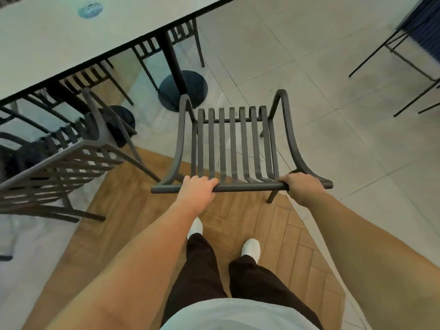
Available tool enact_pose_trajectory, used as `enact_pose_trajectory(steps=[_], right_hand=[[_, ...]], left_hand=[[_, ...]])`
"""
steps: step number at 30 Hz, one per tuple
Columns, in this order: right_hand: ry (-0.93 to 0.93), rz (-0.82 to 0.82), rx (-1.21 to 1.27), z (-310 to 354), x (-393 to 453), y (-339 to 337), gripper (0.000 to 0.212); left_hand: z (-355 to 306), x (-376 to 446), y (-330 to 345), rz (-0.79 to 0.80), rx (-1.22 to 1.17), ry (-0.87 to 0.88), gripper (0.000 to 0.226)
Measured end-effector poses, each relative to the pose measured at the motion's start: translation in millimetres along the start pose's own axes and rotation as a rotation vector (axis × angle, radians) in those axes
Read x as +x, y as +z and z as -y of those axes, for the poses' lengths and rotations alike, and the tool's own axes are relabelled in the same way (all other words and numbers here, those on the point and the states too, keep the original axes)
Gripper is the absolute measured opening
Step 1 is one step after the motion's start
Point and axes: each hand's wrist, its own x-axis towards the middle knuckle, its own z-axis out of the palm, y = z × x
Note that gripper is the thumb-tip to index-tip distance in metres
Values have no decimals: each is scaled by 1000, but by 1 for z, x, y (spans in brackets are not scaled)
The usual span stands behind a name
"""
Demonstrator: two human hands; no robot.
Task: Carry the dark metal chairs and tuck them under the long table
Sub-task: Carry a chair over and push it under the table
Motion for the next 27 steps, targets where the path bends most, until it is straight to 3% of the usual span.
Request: enact_pose_trajectory(steps=[12, 27], right_hand=[[-128, -6, -157, 35, 86, -44, 51], [-189, 8, -236, 105, 231, -144, 47]], left_hand=[[36, 13, 14, 5, -240, -169, 44], [147, 130, -45, 58, -292, -246, 44]])
